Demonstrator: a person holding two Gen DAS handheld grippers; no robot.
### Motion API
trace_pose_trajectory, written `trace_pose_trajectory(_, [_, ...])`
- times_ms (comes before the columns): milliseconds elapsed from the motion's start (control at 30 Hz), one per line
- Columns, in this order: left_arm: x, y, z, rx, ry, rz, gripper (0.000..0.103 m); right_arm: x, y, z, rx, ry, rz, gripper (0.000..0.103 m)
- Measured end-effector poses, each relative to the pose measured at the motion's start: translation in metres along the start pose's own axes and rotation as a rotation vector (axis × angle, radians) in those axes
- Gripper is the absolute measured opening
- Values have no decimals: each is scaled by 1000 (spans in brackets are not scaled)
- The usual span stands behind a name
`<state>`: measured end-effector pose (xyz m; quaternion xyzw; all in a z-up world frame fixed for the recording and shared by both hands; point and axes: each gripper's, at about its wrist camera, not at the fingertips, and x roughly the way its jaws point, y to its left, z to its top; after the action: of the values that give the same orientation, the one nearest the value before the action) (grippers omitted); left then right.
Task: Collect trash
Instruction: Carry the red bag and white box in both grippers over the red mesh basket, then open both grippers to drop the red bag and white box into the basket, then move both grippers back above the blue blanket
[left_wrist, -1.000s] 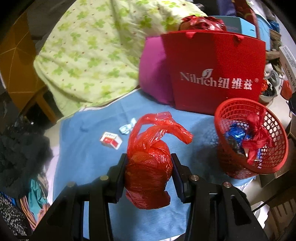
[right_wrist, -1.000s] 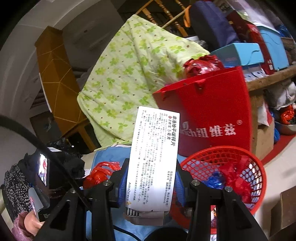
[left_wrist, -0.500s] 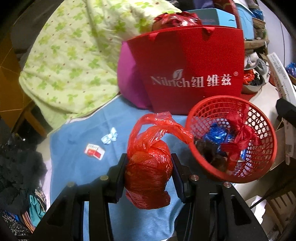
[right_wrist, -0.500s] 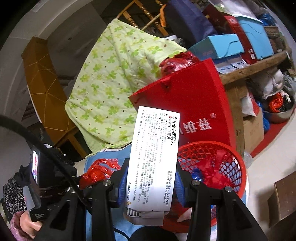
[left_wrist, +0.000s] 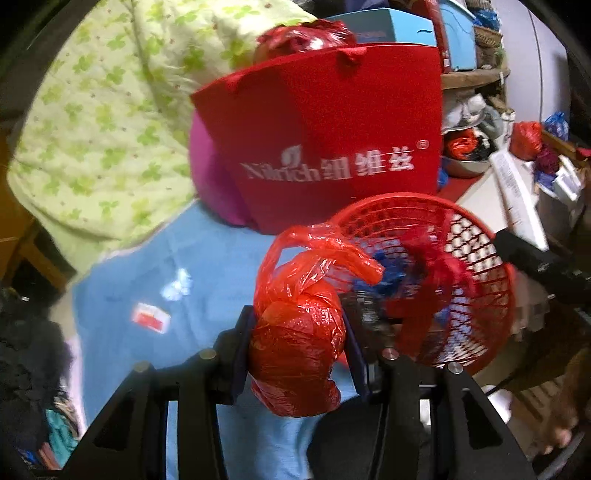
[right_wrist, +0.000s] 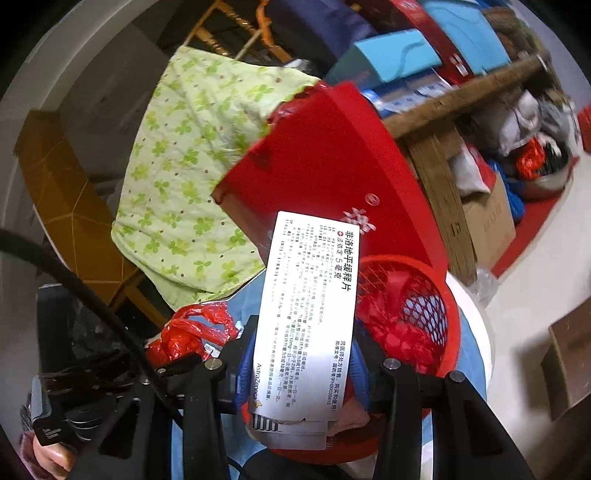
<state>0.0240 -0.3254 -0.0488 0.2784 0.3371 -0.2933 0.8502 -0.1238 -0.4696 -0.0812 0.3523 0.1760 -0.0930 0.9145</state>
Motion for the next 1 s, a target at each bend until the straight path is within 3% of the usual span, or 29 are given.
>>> trace_pose_trajectory(267, [17, -13, 6, -21, 12, -133, 49, 10, -35, -3, 145, 38, 62, 50])
trace_pose_trajectory(400, [30, -10, 6, -42, 32, -164, 54, 11, -43, -5, 187, 32, 82, 67])
trace_pose_trajectory(500, [31, -6, 5, -51, 15, -158, 63, 7, -42, -3, 186, 13, 83, 67])
trace_pose_trajectory(800, [28, 19, -10, -75, 19, -112, 64, 0, -24, 0, 128, -14, 95, 67])
trace_pose_trajectory(1000, [41, 72, -37, -177, 95, 22, 64, -5, 2, 1, 61, -23, 112, 67])
